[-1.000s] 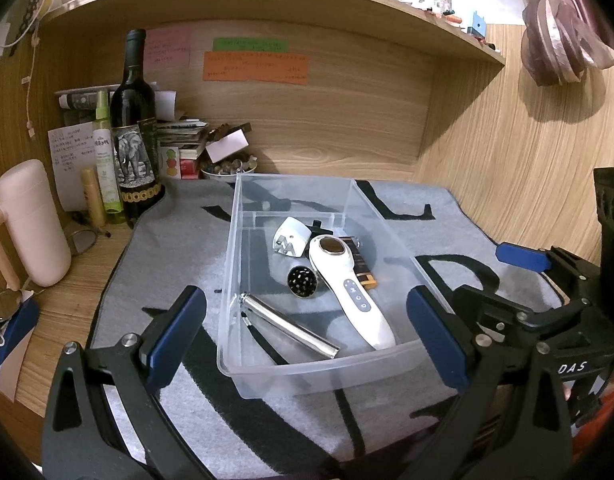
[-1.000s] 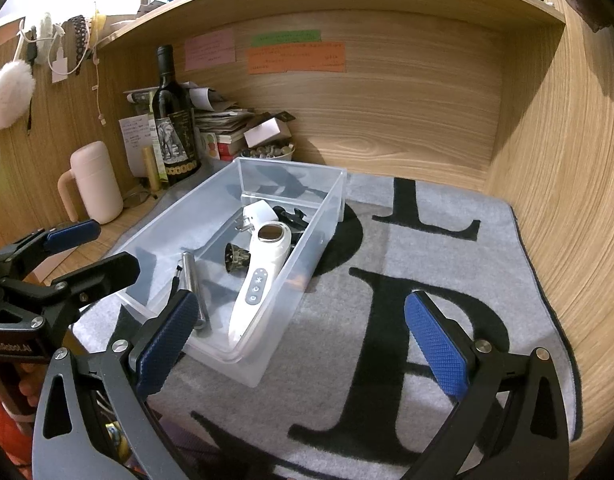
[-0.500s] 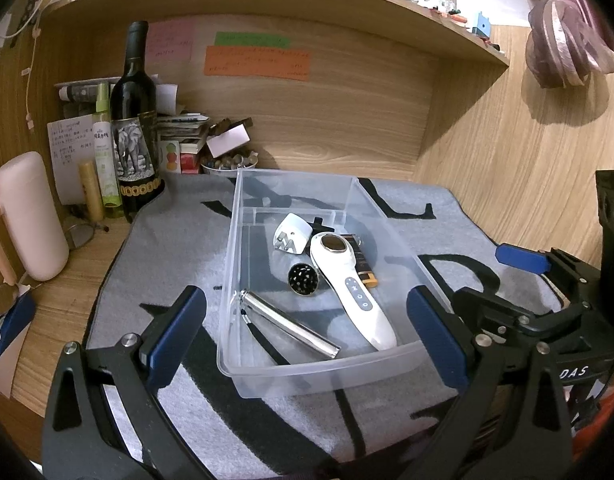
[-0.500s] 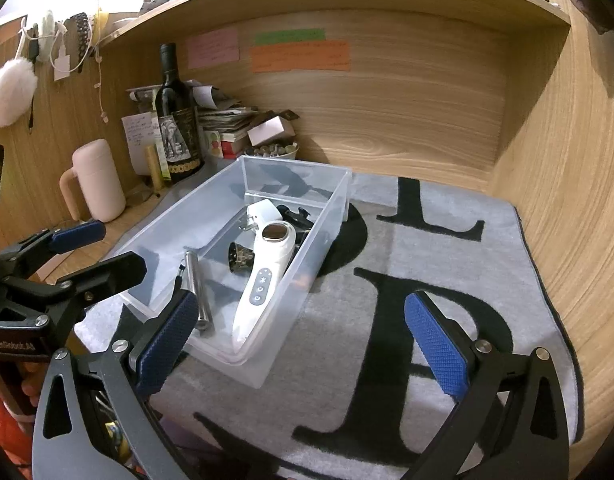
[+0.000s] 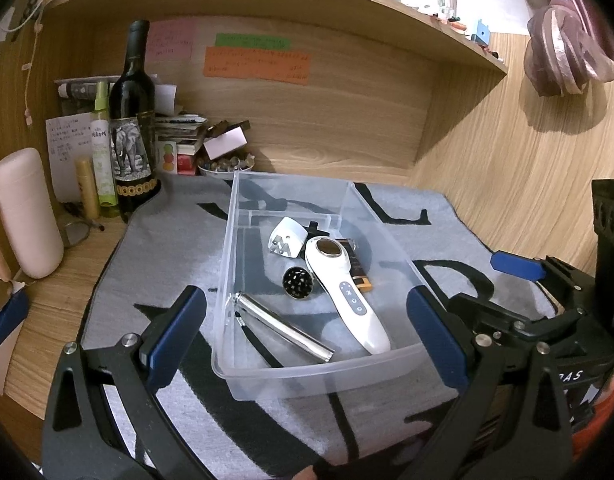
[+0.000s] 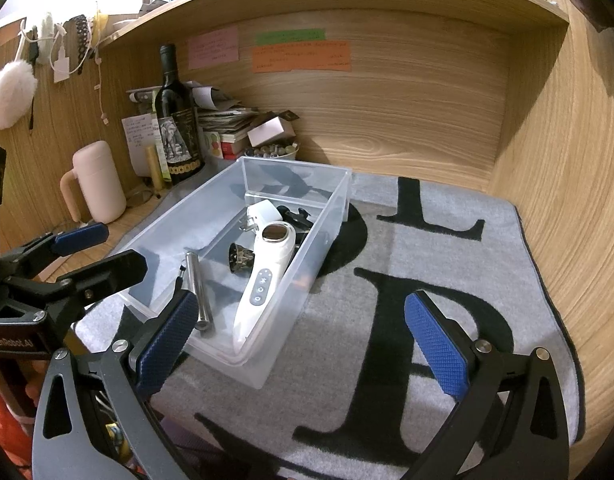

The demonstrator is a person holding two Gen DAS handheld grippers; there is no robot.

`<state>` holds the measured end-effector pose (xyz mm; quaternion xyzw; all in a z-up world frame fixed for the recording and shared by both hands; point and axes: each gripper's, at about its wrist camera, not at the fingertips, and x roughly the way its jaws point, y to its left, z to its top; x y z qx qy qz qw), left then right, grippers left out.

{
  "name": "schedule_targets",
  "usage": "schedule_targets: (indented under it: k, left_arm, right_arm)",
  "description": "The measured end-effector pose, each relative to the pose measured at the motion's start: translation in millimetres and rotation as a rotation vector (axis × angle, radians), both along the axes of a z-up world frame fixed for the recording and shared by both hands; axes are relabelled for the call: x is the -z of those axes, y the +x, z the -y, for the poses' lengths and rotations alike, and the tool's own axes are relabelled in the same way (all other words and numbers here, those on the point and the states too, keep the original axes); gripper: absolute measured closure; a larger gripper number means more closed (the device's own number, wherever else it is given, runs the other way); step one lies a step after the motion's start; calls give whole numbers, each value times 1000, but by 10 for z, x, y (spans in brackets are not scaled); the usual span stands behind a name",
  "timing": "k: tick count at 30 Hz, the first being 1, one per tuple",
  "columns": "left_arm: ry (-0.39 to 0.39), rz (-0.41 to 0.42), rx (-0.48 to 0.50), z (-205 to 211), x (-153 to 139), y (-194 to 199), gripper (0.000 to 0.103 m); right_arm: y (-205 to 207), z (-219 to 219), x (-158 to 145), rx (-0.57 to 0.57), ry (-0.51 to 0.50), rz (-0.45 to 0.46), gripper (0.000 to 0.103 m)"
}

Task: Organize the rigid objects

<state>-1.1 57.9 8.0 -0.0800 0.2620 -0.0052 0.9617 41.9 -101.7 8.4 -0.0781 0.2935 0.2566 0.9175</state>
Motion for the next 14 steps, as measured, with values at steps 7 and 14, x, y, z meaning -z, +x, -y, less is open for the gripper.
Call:
schedule_targets:
  k: [7,14]
  left_arm:
    - [-11,-8,19,4,17,11,1]
    - [-12,-9,34,30,24,10,1]
  right_arm:
    - [10,18,-1,6,5,-5,0]
    - [26,38,8,6,9,-11,0]
